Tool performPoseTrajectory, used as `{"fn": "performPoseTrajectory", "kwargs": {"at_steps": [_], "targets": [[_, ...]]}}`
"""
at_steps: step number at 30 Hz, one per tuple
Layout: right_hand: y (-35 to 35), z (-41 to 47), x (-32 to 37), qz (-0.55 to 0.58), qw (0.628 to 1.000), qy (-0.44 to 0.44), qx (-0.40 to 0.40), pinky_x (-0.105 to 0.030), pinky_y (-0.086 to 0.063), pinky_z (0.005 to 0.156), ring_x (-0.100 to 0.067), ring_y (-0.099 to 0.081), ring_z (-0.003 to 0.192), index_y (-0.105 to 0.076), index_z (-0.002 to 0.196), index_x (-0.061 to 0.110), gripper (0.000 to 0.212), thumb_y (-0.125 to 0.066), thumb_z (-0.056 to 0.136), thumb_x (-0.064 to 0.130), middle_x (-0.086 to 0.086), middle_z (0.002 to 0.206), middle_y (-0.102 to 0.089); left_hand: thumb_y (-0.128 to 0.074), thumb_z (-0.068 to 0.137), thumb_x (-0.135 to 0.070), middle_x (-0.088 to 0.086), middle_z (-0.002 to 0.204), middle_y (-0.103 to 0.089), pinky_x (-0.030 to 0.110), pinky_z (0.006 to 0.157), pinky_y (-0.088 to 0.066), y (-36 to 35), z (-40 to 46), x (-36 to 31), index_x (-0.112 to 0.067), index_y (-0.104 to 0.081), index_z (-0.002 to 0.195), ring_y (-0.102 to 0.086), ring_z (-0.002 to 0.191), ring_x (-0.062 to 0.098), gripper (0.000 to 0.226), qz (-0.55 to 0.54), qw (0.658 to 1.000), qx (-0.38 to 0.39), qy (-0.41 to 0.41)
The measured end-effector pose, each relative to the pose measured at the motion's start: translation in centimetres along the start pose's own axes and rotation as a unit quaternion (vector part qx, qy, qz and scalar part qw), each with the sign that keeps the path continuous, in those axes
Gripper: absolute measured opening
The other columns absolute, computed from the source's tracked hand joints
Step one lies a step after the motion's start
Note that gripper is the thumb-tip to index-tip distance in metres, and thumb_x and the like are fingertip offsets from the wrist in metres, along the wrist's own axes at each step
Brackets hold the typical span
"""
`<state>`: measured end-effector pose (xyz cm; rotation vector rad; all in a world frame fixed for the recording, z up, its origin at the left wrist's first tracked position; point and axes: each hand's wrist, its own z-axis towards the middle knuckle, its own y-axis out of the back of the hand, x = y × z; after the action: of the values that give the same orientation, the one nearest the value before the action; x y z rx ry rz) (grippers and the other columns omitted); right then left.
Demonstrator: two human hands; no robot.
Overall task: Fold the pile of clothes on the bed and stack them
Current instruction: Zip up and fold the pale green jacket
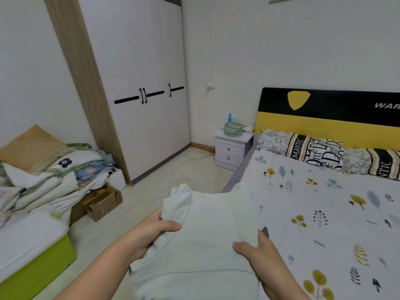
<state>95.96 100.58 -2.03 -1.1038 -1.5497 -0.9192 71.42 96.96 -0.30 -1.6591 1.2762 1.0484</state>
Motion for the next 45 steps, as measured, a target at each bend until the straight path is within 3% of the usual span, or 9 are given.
{"fn": "performPoseTrajectory", "kwargs": {"at_steps": [8,12,16,20,26,32,39,42,45], "targets": [[-4.4,4.4,-2.7,0.035,0.998,-0.042,-0.037,-0.036,-0.053,0.084,-0.019,-0.067,0.090,-0.065,0.096,0.020,0.028,-0.060,0.079,-0.002,0.002,0.092,-0.073,-0.064,0.079,0.005,0.013,0.107,-0.070,0.040,0.077,-0.055,4.5,6.3,1.1,-0.020,-0.053,0.118,-0.067,0.095,0.034,0.048,-0.001,0.998,0.039,0.043],[-5.0,6.0,-4.6,0.067,0.994,-0.061,-0.056,-0.039,-0.054,0.085,-0.019,-0.068,0.091,-0.064,0.100,0.023,0.029,-0.062,0.080,0.001,0.003,0.094,-0.073,-0.073,0.066,0.000,0.013,0.108,-0.070,0.040,0.076,-0.056,5.4,8.9,2.5,-0.022,-0.055,0.115,-0.067,0.096,0.033,0.057,-0.017,0.996,0.063,0.057],[-6.2,7.0,-7.3,0.068,0.986,-0.121,-0.092,-0.033,-0.053,0.076,-0.019,-0.066,0.088,-0.060,0.090,0.023,0.020,-0.061,0.083,0.005,0.003,0.092,-0.070,-0.062,0.082,0.002,0.011,0.102,-0.071,0.037,0.076,-0.054,6.2,10.6,5.2,-0.015,-0.055,0.116,-0.068,0.091,0.029,0.038,0.015,0.994,0.042,0.104],[-6.4,7.6,-8.2,0.064,0.975,-0.182,-0.111,-0.037,-0.054,0.071,-0.027,-0.065,0.089,-0.054,0.099,0.015,0.020,-0.062,0.081,0.011,-0.007,0.098,-0.066,-0.060,0.085,0.001,0.008,0.095,-0.073,0.033,0.069,-0.054,6.6,11.3,6.6,-0.013,-0.058,0.109,-0.069,0.084,0.025,0.028,0.033,0.991,0.039,0.122],[-5.8,7.7,-7.5,0.071,0.980,-0.141,-0.121,-0.038,-0.054,0.080,-0.024,-0.065,0.091,-0.058,0.100,0.016,0.021,-0.063,0.082,0.006,-0.002,0.097,-0.068,-0.066,0.082,-0.001,0.008,0.111,-0.068,0.039,0.083,-0.053,6.6,11.7,6.6,-0.018,-0.053,0.120,-0.066,0.098,0.027,0.043,0.065,0.996,0.016,0.064],[-5.5,7.4,-7.3,0.035,0.977,-0.178,-0.108,-0.027,-0.047,0.060,-0.019,-0.062,0.087,-0.050,0.092,0.020,0.016,-0.061,0.085,0.012,-0.001,0.098,-0.062,-0.073,0.059,-0.025,0.006,0.114,-0.065,0.036,0.087,-0.051,6.5,11.6,6.7,-0.012,-0.048,0.125,-0.065,0.101,0.023,0.072,0.135,0.987,0.034,0.078],[-5.4,7.5,-7.4,0.005,0.976,-0.191,-0.105,-0.030,-0.049,0.068,-0.023,-0.059,0.094,-0.047,0.106,0.013,0.025,-0.060,0.085,0.011,-0.005,0.103,-0.059,-0.072,0.059,-0.027,0.003,0.110,-0.066,0.032,0.080,-0.052,6.4,11.4,6.6,-0.013,-0.050,0.122,-0.066,0.097,0.019,0.068,0.153,0.985,0.024,0.082],[-5.1,7.3,-7.2,-0.010,0.977,-0.190,-0.099,-0.028,-0.048,0.064,-0.019,-0.060,0.088,-0.050,0.098,0.014,0.016,-0.059,0.085,0.011,-0.004,0.099,-0.061,-0.075,0.076,-0.020,0.006,0.110,-0.065,0.036,0.084,-0.053,6.5,11.3,6.5,-0.015,-0.049,0.122,-0.066,0.096,0.023,0.053,0.173,0.980,0.005,0.094],[-4.8,7.0,-6.8,-0.026,0.977,-0.191,-0.086,-0.027,-0.048,0.061,-0.019,-0.060,0.083,-0.052,0.096,0.015,0.012,-0.058,0.086,0.014,-0.003,0.096,-0.062,-0.068,0.083,-0.017,0.006,0.100,-0.065,0.027,0.062,-0.051,6.7,11.2,6.2,-0.019,-0.048,0.121,-0.066,0.082,0.019,0.043,0.177,0.978,-0.029,0.107]]}}
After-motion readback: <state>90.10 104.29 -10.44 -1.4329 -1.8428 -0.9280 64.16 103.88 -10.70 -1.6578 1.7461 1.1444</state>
